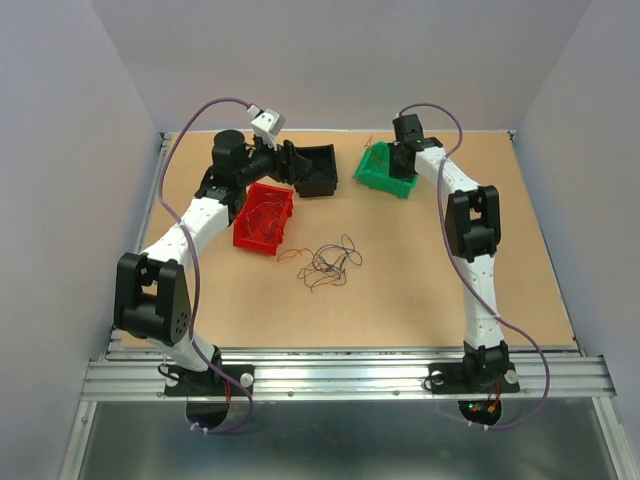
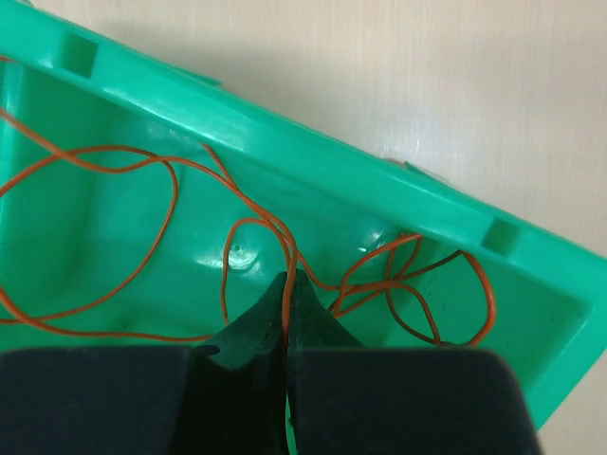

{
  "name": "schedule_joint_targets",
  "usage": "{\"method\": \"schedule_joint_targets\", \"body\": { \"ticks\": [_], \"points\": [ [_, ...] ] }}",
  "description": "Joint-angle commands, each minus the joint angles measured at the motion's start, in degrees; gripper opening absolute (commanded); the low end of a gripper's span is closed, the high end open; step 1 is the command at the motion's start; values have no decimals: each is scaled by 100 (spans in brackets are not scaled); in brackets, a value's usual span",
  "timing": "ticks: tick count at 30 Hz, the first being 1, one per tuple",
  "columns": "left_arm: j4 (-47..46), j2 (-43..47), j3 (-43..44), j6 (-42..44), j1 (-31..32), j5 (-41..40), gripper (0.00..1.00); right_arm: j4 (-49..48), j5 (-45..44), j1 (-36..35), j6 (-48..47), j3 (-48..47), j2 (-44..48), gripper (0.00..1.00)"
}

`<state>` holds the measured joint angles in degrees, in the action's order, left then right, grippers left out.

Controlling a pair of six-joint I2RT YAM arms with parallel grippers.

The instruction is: Untangle the cables

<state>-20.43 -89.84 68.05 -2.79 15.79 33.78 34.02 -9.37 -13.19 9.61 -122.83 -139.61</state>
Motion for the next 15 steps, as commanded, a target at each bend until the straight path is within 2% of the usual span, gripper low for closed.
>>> {"method": "schedule_joint_targets", "body": {
  "ticks": [1, 5, 9, 11, 13, 15],
  "points": [
    [-155, 186, 200, 103, 56, 15, 69, 736, -267, -122, -240, 241, 408, 0],
    [-137, 160, 208, 112, 64, 6, 69, 799, -373, -166, -240, 715, 663, 1],
    [-93, 108, 235, 129, 82, -12, 69, 799, -215, -175, -240, 681, 663, 12],
    [-76, 125, 235, 147, 82, -29, 69, 790, -145, -184, -231, 768, 759, 12],
    [-76, 116, 235, 155, 91, -29, 69, 764, -83, -201, -240, 935, 900, 8],
    [-76, 99, 244, 164, 99, -47, 69, 747, -153, -263, -222, 1269, 1172, 9]
  ]
}}
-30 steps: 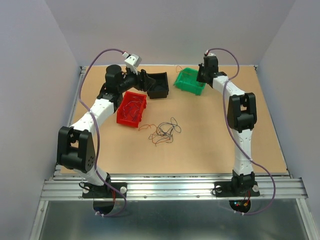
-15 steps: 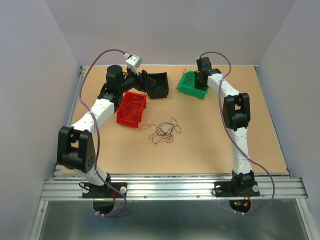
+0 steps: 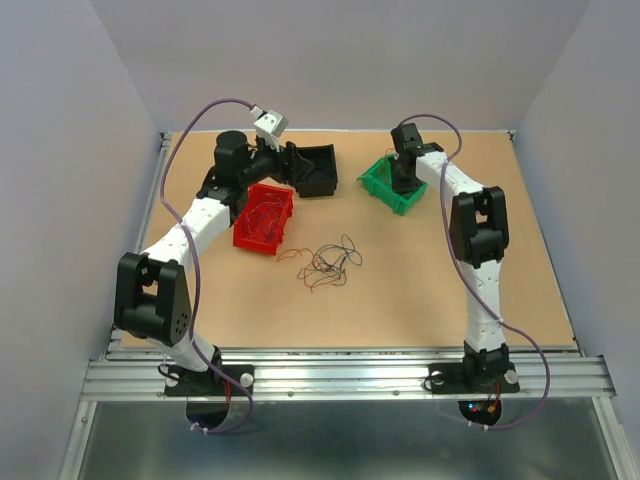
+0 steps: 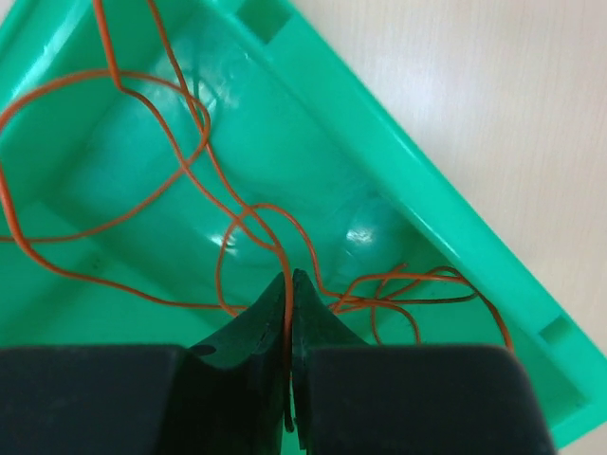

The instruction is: Untangle the cables

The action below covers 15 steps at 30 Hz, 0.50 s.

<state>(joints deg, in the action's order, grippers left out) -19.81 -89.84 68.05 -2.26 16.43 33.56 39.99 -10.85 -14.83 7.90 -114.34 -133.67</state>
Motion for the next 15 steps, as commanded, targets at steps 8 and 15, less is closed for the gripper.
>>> {"method": "schedule_joint_targets", "body": {
  "ticks": [8, 15],
  "points": [
    [-75, 19, 296, 138, 62, -34, 69, -746, -5, -143, 54, 1915, 1799, 21],
    [-75, 46, 288, 165, 63, -78, 69, -984, 127, -143, 54, 2179, 2160, 35]
  ]
}}
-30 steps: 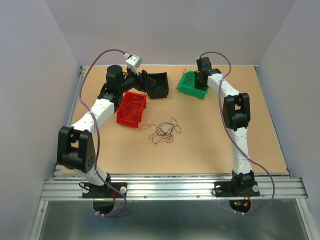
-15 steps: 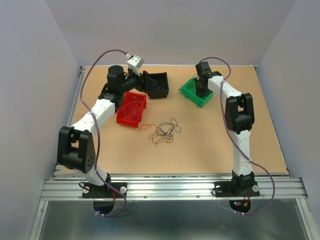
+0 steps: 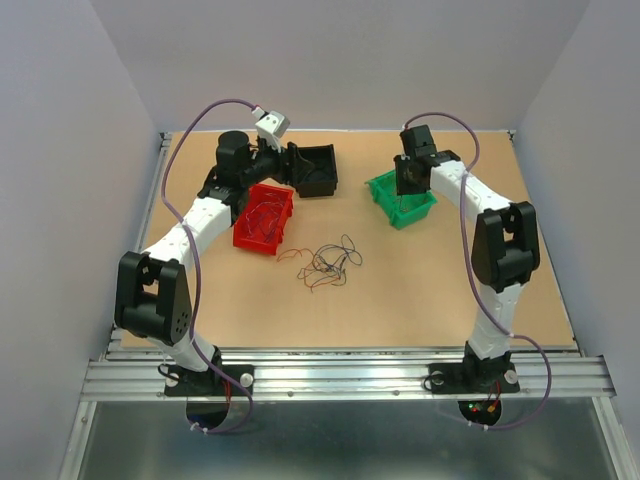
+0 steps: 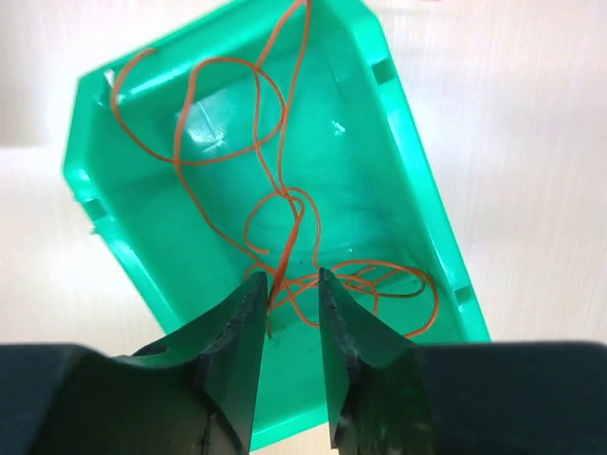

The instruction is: Untangle the cables

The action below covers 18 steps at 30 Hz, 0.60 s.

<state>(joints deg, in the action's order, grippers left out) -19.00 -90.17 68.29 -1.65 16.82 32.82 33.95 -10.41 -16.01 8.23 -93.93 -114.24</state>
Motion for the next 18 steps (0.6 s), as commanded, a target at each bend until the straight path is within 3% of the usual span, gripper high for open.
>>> {"method": "schedule_joint_targets", "body": {
  "ticks": [1, 9, 10, 12, 18],
  "points": [
    [-156, 87, 264, 112, 23, -3, 69, -398, 83, -25, 21, 190, 244, 38],
    [-147, 35, 281, 121, 32, -3, 69, -636, -92, -34, 47, 121, 490, 55],
    [-139, 26, 290, 121, 32, -3, 69, -688, -127, -34, 39, -19, 490, 63],
    [-139, 26, 281, 121, 32, -4, 69, -750, -180, -34, 12, -169, 403, 68],
    [-130, 8, 307, 130, 32, -3, 69, -811, -549, -34, -110, -846, -19, 70]
  ]
}}
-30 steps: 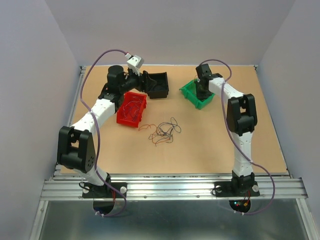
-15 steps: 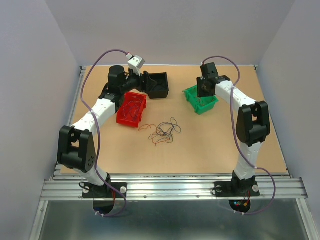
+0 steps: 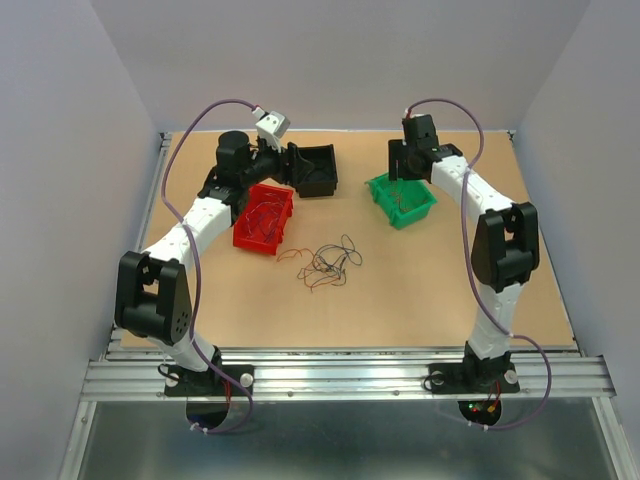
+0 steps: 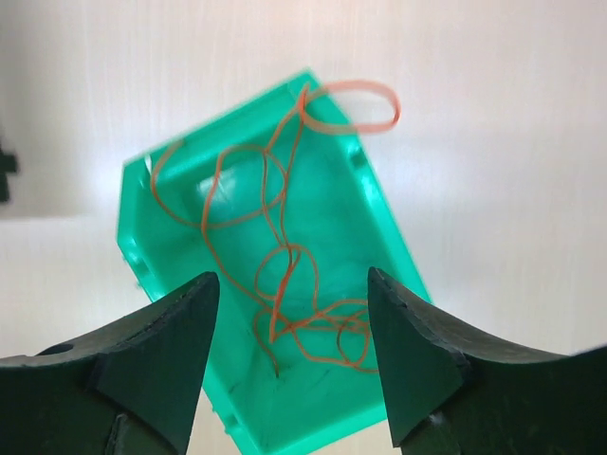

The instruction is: Untangle the cables

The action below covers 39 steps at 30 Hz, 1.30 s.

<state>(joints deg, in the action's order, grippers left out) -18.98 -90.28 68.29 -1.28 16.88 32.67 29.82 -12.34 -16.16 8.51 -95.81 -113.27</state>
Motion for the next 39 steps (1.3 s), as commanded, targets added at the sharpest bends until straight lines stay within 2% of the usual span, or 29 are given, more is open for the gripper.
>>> {"method": "schedule_joint_targets", "body": {
  "ticks": [1, 15, 20, 30, 33, 34, 36, 37, 38, 39],
  "points": [
    [-123, 19, 308, 93, 25, 12, 69, -459, -427, -18, -192, -780, -238, 70],
    [-71, -95, 360, 101, 25, 47, 69, -882, -1287, -18, -983, -1370, -1135, 66],
    [-53, -130, 387, 93, 25, 29, 69, -1066, -1350, -18, -1053, -1423, -1241, 59],
    [-27, -174, 430, 93, 25, 38, 69, -1453, -1482, -45, -1405, -1545, -1469, 61],
    [-9, -201, 439, 93, 25, 56, 69, -1497, -1438, -54, -1440, -1581, -1522, 51],
    [-9, -227, 457, 101, 25, 56, 69, -1523, -1412, -62, -1449, -1599, -1540, 39],
    [0, -218, 457, 101, 25, 65, 69, -1523, -1359, -80, -1449, -1581, -1531, 23],
    [9, -227, 466, 101, 25, 65, 69, -1532, -1350, -89, -1466, -1546, -1496, 10],
    [9, -236, 466, 101, 25, 65, 69, -1541, -1350, -124, -1467, -1520, -1478, 3],
    [9, -236, 466, 101, 25, 65, 69, -1541, -1350, -133, -1475, -1493, -1444, 1]
  ]
}}
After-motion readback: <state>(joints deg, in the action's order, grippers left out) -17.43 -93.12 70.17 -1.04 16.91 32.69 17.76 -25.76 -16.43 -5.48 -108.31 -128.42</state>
